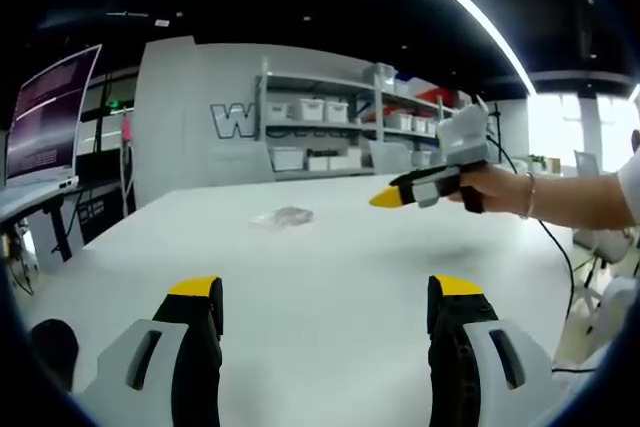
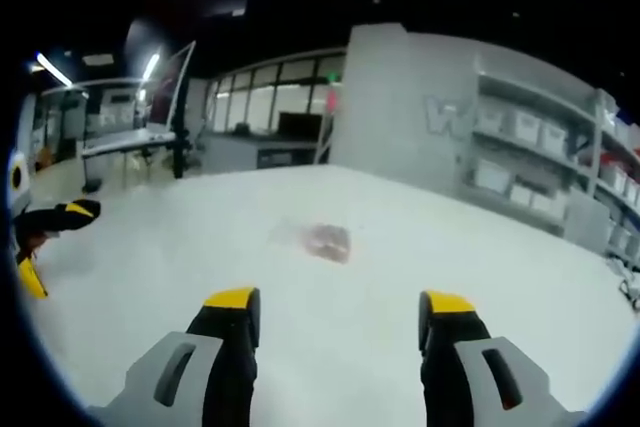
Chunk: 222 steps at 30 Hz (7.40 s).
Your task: Open the resealable bag by pulling the two sides of the seal apart until the entire bag opening is separated and visibly accessible.
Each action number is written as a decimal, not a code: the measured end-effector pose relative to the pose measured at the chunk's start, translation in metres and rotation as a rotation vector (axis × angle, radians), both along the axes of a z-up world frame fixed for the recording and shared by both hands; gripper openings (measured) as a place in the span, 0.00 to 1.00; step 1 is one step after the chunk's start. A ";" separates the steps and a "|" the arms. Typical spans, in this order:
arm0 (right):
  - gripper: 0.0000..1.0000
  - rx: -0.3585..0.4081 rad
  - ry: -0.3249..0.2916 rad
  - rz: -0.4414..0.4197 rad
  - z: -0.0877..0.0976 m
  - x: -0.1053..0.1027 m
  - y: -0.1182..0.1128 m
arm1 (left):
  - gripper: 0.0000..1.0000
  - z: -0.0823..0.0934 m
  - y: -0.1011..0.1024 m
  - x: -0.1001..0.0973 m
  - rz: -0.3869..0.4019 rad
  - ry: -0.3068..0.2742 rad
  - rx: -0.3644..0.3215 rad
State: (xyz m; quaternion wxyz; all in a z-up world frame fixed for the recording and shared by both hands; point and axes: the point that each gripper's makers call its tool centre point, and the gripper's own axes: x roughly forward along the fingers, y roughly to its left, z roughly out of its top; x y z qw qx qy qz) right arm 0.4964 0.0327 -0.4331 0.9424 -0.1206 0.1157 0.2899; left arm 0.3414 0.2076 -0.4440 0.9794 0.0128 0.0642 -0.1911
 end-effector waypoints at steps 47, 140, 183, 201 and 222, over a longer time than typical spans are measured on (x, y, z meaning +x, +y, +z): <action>0.59 -0.084 -0.046 0.034 0.000 0.056 0.025 | 0.83 -0.007 0.001 -0.002 -0.009 0.014 -0.003; 0.38 -0.381 -0.178 0.211 -0.029 0.111 0.083 | 0.83 -0.013 0.012 0.008 0.004 0.033 -0.001; 0.36 -0.562 -0.252 0.313 -0.040 0.129 0.113 | 0.83 -0.010 0.019 0.014 0.007 0.024 -0.014; 0.36 -0.639 -0.271 0.346 -0.048 0.132 0.117 | 0.83 -0.011 0.027 0.012 0.021 0.024 -0.024; 0.32 -0.660 -0.291 0.363 -0.049 0.138 0.127 | 0.83 -0.015 0.030 0.010 0.026 0.028 -0.033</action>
